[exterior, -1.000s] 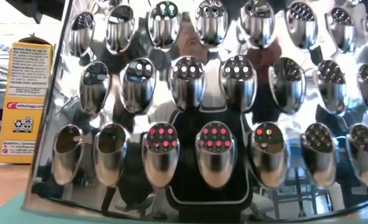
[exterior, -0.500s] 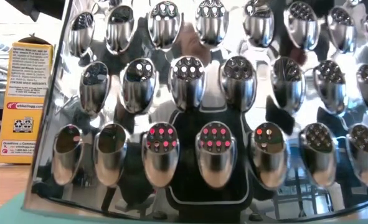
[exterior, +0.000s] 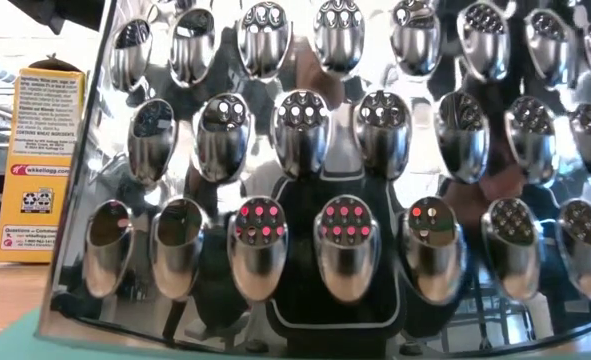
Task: Pick & Place Kitchen Items
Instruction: Put the red seasoning can into the orange bin
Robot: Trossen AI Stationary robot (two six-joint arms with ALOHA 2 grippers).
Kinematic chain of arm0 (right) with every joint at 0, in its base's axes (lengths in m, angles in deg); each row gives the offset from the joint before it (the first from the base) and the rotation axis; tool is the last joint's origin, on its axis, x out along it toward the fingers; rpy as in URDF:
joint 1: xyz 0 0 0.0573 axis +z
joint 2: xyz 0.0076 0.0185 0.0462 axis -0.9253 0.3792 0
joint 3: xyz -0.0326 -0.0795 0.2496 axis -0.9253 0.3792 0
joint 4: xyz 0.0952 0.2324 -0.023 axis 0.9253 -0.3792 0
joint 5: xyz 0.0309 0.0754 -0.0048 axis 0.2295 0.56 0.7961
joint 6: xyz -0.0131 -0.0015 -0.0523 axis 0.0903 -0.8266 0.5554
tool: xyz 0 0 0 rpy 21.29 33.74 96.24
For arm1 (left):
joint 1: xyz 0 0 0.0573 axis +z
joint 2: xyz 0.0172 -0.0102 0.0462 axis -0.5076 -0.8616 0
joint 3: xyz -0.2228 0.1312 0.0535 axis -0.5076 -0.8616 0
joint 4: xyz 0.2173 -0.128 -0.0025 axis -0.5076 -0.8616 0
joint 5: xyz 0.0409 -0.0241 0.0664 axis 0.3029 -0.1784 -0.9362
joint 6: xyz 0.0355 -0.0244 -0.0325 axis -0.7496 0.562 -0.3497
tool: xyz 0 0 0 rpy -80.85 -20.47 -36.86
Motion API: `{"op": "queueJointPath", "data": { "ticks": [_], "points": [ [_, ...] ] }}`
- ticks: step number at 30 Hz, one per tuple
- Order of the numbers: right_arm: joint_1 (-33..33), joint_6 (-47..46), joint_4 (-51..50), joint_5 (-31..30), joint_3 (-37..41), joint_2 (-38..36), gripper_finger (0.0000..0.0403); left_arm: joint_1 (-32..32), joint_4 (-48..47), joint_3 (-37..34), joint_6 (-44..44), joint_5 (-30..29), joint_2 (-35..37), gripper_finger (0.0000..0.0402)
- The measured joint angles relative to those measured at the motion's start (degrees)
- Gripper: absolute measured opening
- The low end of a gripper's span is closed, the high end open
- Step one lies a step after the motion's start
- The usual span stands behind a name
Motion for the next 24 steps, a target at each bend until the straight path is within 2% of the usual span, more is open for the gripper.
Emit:
{"op": "queueJointPath", "data": {
  "ticks": [24],
  "points": [
    [-6.3,-2.8,18.7,1.7,-0.1,18.5,0.0165,0.0,0.1,0.0,0.0,0.0,0.0,0.0335]
  ]
}}
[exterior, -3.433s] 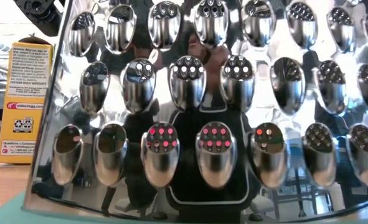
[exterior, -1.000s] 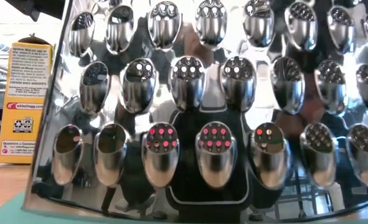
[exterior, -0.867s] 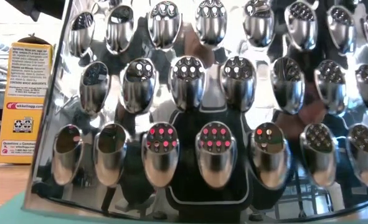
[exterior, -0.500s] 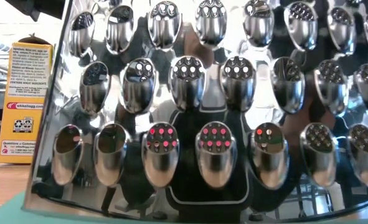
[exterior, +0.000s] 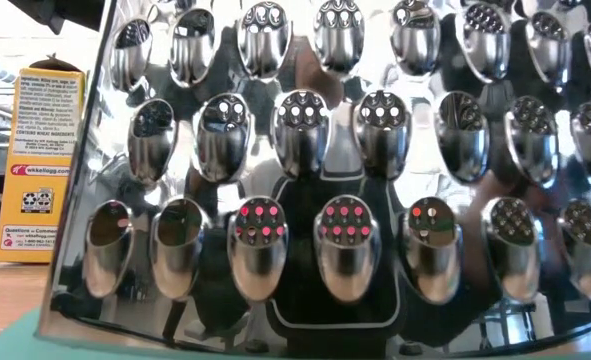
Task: Pick & Place Kitchen Items
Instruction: Put the red seasoning can into the orange bin
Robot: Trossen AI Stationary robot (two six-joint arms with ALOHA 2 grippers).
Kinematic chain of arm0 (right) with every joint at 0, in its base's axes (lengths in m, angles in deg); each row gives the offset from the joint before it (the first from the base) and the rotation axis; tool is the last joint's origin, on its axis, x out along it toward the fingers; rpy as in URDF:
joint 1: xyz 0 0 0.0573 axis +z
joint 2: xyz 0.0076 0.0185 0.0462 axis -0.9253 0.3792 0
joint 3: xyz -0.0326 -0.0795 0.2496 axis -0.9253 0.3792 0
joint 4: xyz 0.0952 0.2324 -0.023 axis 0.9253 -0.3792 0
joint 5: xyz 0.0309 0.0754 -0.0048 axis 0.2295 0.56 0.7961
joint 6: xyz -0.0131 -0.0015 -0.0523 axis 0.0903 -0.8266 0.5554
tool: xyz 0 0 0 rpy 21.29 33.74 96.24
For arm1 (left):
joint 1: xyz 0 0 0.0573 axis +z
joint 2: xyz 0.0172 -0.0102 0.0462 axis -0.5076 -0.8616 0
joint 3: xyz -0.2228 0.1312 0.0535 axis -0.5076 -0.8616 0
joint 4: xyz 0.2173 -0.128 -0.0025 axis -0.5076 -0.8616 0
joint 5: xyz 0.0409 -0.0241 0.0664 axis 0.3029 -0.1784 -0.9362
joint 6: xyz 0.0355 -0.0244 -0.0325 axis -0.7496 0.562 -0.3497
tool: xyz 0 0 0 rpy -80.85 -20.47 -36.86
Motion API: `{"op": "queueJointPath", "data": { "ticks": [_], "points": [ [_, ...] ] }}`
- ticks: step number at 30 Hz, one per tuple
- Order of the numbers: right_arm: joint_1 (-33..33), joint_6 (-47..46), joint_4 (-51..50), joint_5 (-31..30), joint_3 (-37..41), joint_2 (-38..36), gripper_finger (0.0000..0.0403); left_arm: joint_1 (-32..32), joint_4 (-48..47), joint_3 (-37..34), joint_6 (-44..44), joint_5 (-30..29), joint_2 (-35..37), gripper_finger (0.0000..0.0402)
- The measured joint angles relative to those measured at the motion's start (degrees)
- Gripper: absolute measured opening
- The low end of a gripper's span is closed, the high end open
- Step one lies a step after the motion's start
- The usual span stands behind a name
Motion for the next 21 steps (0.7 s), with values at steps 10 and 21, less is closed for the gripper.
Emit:
{"op": "queueJointPath", "data": {
  "ticks": [10,21],
  "points": [
    [-0.8,2.3,0.9,-1.6,-6.3,8.5,0.0165,0.0,0.0,0.0,0.3,0.0,0.0,0.0335],
    [-3.6,-2.8,1.2,1.6,-6.6,10.3,0.0165,-0.3,-0.1,0.0,0.0,0.1,0.0,0.0335]
  ]
}}
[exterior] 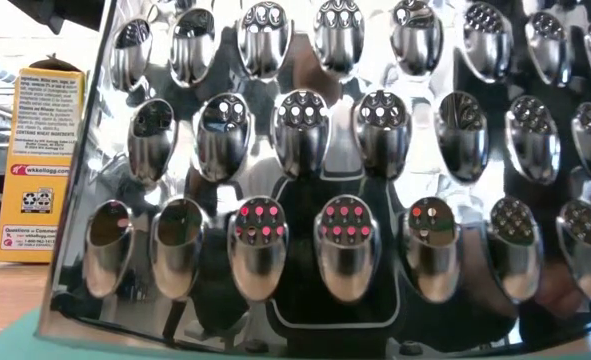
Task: Pick & Place Kitchen Items
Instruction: Put the red seasoning can into the orange bin
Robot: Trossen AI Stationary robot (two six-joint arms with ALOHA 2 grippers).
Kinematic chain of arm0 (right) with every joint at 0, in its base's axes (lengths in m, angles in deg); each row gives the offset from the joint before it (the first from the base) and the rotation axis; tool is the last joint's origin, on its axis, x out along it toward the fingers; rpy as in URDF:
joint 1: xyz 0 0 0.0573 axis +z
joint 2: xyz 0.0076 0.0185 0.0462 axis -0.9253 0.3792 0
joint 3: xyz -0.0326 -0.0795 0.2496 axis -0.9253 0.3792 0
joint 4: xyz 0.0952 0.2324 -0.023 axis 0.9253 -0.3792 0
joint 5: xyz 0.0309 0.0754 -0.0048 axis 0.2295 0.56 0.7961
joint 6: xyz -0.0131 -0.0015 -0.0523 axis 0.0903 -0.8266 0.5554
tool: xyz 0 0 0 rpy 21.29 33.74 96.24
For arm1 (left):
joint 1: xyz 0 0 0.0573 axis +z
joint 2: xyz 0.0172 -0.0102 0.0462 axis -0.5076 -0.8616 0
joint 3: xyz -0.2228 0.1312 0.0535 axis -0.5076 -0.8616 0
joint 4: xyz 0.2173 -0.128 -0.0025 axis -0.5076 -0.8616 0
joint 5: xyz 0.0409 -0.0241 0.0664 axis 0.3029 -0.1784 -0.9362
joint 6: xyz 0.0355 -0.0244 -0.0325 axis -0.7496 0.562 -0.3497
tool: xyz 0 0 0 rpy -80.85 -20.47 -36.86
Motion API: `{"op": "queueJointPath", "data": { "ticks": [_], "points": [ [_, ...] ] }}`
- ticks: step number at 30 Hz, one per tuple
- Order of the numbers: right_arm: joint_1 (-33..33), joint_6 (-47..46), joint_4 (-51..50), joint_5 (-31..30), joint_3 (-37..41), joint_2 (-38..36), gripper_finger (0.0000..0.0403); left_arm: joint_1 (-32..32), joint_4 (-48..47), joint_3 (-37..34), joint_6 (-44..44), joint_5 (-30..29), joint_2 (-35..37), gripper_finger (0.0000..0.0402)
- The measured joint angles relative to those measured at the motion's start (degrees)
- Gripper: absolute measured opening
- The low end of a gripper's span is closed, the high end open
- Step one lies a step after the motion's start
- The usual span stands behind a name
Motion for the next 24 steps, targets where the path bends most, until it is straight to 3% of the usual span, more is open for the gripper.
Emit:
{"op": "queueJointPath", "data": {
  "ticks": [4,9,12,19,24],
  "points": [
    [-0.1,0.0,-0.1,1.3,0.0,0.0,0.0172,0.0,0.0,0.0,0.0,0.0,0.0,0.0335],
    [0.0,-0.2,0.1,1.4,0.0,0.0,0.0245,0.0,0.0,0.0,-0.1,0.0,0.0,0.0335],
    [0.0,0.0,0.0,1.4,0.0,0.0,0.0269,0.0,0.0,0.0,-0.1,0.0,0.0,0.0335],
    [1.6,0.8,-0.1,2.8,0.0,-2.0,0.0280,0.0,-0.7,0.0,-0.1,0.0,0.0,0.0335],
    [4.3,4.5,-1.3,2.8,0.0,-7.7,0.0270,-1.1,-3.3,0.0,-0.1,0.0,0.0,0.0335]
  ]
}}
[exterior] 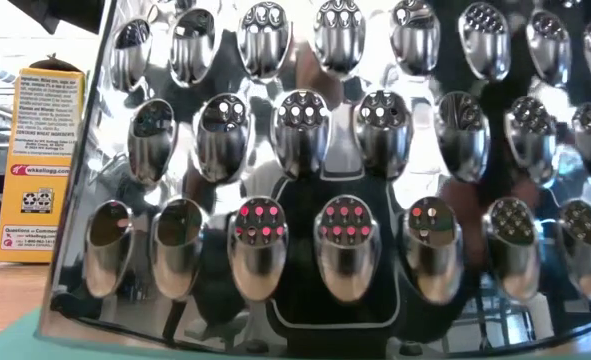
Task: Pick & Place Kitchen Items
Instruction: Put the red seasoning can into the orange bin, then put the yellow cereal box into the pink bin
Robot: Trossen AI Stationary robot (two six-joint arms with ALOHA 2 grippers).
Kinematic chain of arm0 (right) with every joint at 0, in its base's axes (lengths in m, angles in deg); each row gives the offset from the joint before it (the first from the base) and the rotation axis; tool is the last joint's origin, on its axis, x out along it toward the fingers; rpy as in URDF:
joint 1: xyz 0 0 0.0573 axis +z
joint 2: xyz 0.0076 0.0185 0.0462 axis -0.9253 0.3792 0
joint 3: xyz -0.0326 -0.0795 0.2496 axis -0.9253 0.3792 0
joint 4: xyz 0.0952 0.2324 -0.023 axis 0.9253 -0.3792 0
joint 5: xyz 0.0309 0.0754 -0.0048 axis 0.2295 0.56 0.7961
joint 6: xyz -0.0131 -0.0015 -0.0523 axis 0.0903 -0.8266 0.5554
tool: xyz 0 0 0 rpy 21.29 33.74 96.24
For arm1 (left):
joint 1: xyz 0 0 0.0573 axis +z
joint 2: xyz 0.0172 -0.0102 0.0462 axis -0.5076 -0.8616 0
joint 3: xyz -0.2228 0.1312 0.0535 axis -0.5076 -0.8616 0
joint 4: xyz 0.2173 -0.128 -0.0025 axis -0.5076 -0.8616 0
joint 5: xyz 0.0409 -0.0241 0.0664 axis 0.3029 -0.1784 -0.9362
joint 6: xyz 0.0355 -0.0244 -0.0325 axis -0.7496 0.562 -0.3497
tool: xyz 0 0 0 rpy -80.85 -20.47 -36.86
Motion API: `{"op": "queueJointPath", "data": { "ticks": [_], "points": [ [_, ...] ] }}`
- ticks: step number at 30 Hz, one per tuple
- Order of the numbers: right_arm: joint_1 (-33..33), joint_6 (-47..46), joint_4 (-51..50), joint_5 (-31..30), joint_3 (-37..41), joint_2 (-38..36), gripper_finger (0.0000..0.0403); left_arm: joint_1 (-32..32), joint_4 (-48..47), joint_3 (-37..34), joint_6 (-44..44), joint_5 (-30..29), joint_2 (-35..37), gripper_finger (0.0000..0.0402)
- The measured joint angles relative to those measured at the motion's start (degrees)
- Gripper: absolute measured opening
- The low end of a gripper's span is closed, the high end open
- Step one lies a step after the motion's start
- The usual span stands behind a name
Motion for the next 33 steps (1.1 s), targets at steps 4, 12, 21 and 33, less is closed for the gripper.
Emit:
{"op": "queueJointPath", "data": {
  "ticks": [4,12,21,33],
  "points": [
    [2.7,1.8,-3.5,0.0,0.0,-6.1,0.0264,-2.5,-2.5,0.0,0.2,2.5,0.0,0.0335],
    [9.1,5.5,-10.4,0.1,0.0,-16.3,0.0262,-11.1,-8.8,0.0,1.5,5.6,0.2,0.0335],
    [14.8,6.7,-11.5,0.0,1.1,-20.2,0.0262,-22.5,-16.0,0.0,14.0,9.5,3.5,0.0335],
    [18.2,6.7,-10.9,0.0,1.3,-20.2,0.0262,-26.3,-25.7,0.0,27.9,1.2,1.9,0.0335]
  ]
}}
